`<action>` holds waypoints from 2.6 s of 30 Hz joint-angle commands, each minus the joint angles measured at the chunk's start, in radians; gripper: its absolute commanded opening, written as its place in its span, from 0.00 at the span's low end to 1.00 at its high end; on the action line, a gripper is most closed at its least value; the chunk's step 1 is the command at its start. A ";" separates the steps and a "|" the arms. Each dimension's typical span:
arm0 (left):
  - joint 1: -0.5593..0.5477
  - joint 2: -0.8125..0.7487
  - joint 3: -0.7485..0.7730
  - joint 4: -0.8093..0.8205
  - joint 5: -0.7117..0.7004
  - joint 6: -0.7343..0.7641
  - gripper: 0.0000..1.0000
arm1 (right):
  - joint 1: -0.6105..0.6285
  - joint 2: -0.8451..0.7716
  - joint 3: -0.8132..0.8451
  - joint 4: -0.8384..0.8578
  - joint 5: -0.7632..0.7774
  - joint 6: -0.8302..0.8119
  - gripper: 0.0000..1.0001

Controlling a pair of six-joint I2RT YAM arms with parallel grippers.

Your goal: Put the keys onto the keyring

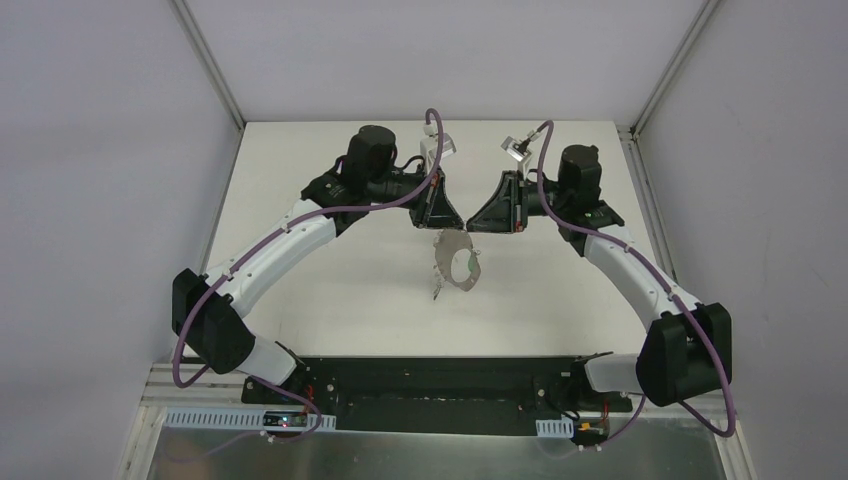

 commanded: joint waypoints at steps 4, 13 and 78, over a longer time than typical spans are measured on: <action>0.013 -0.054 -0.005 0.061 0.047 -0.006 0.00 | -0.014 -0.046 -0.006 0.048 -0.032 -0.013 0.16; 0.013 -0.050 0.004 0.056 0.029 -0.008 0.00 | -0.011 -0.045 -0.006 0.050 -0.034 -0.012 0.10; -0.023 0.021 0.263 -0.327 -0.418 0.071 0.00 | 0.051 -0.033 0.102 -0.373 0.274 -0.416 0.00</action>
